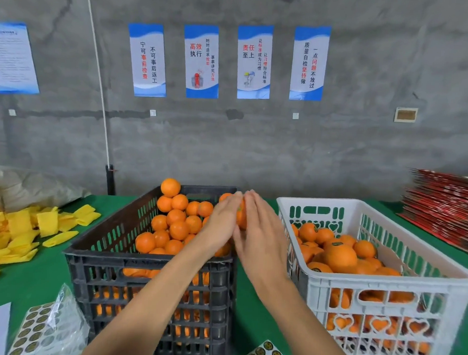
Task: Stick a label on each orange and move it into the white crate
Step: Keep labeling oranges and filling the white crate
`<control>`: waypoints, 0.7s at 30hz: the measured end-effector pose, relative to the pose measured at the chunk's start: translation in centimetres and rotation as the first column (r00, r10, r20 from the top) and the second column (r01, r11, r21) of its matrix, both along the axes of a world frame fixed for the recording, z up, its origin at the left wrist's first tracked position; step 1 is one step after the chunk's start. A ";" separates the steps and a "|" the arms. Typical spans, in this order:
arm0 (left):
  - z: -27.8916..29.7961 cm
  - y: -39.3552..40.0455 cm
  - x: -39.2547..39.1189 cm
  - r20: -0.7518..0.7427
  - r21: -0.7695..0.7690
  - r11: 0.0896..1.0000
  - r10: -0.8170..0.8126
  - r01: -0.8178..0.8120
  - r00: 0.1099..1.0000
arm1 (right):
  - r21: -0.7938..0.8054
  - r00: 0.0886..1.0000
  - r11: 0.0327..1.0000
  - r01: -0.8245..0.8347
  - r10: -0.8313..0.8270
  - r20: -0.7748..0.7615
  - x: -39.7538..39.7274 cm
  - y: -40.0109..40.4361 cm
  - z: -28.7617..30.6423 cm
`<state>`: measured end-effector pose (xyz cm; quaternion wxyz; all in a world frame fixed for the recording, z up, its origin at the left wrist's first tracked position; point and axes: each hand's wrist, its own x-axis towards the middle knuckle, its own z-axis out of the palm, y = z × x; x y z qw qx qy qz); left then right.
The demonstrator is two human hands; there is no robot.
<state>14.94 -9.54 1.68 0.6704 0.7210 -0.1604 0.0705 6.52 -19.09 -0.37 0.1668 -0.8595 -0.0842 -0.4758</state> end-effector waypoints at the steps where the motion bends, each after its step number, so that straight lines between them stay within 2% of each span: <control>1: 0.4 -1.3 -0.3 0.021 -0.004 0.997 -0.076 0.077 0.997 | 0.002 0.998 0.998 0.056 -0.056 0.025 0.0 -1.0 0.4; 4: 2.2 -5.0 -0.1 -0.078 -0.010 0.941 -0.337 0.337 0.938 | -0.044 0.973 0.973 0.228 -0.225 0.055 0.3 -5.0 1.4; 6: 3.5 -6.5 0.6 -0.060 0.093 0.909 -0.401 0.405 0.914 | -0.131 0.942 0.936 0.328 -0.334 -0.032 0.5 -8.0 1.7; 9: 4.9 -6.8 1.0 0.007 0.255 0.935 -0.257 0.246 0.966 | -0.202 0.892 0.895 0.397 -0.428 -0.144 1.1 -11.0 1.5; 11: 5.2 -5.3 2.4 0.068 0.374 0.924 -0.119 0.085 0.991 | -0.212 0.892 0.901 0.378 -0.416 -0.177 1.4 -10.9 1.4; 13: 4.0 -2.5 4.4 0.107 0.481 0.876 -0.008 -0.044 0.994 | -0.210 0.925 0.931 0.298 -0.336 -0.177 1.9 -9.3 1.6; 15: 2.3 1.6 6.2 0.077 0.612 0.782 0.092 -0.120 0.993 | -0.187 0.958 0.962 0.198 -0.230 -0.169 2.8 -6.7 1.9; 19: -0.1 11.2 6.9 -0.165 0.776 0.631 0.158 0.030 0.974 | -0.146 0.962 0.989 0.025 -0.064 -0.267 4.7 -0.6 2.8; 21: -0.6 15.2 6.2 -0.290 0.885 0.440 0.271 0.149 0.918 | -0.160 0.940 0.987 -0.025 -0.031 -0.340 5.5 2.2 3.0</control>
